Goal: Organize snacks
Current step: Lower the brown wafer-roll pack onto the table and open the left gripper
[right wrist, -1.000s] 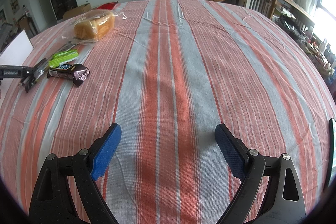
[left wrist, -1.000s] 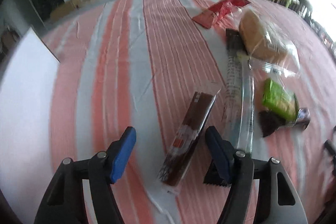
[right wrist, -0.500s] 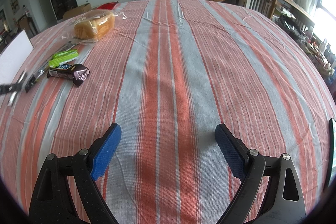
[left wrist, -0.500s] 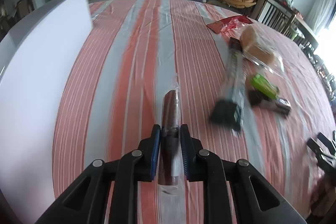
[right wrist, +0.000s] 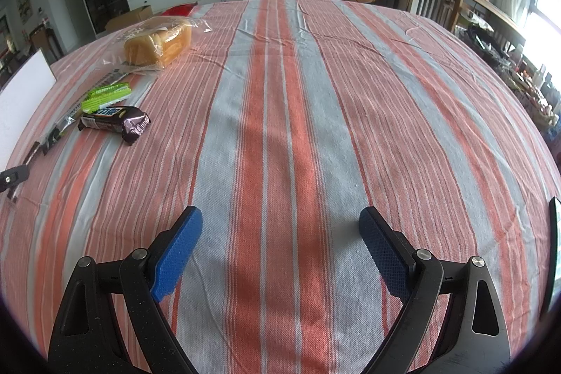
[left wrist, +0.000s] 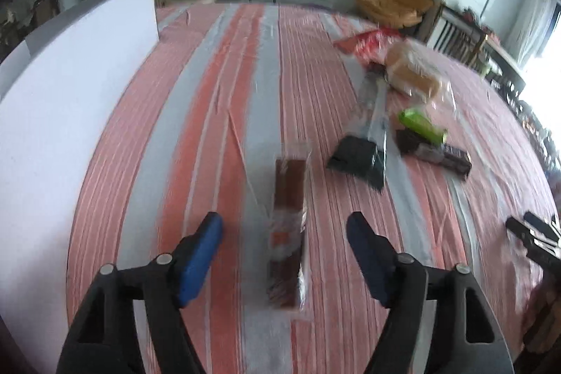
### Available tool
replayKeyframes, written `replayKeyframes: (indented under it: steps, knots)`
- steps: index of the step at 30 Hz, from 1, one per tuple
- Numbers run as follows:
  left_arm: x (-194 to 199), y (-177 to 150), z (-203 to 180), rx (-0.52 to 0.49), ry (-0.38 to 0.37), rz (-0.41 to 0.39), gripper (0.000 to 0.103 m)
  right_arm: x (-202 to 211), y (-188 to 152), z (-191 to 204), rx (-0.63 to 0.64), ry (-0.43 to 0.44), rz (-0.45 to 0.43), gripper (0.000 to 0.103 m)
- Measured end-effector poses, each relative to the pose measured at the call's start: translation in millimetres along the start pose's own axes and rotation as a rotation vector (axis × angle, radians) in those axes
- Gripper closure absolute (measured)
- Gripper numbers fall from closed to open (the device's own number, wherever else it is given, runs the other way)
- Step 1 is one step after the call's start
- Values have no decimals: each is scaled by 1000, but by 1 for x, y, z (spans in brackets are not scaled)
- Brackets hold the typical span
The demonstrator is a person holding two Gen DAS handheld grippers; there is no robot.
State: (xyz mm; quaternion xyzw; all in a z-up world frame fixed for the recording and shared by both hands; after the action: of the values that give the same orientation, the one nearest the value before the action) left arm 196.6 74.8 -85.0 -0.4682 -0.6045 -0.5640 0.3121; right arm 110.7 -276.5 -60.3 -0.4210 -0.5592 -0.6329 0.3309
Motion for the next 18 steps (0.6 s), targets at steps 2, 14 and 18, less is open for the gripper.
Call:
replayKeyframes:
  steps: [2, 14, 18]
  knots:
    - [-2, 1, 1, -2, 15, -19, 21, 0, 0, 0, 0, 0, 0, 10]
    - [-18, 2, -12, -81, 139, 0, 0, 0, 0, 0, 1, -1, 1, 10]
    - [-18, 2, -12, -80, 138, 0, 0, 0, 0, 2, 4, 3, 2, 9]
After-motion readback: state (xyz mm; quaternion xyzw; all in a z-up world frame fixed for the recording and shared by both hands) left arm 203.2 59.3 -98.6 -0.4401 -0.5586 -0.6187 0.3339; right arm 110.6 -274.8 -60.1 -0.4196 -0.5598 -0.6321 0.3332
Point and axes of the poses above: each gripper's, at about its wrist camera, not at the fingertips, and x roughly against the way its jaws point, z to its left, y to its top, the point moved 2 cm from there along -x, roughly the way its jaws point, and after that the axes turned 12 degrees about z, right-handed, at the moved point
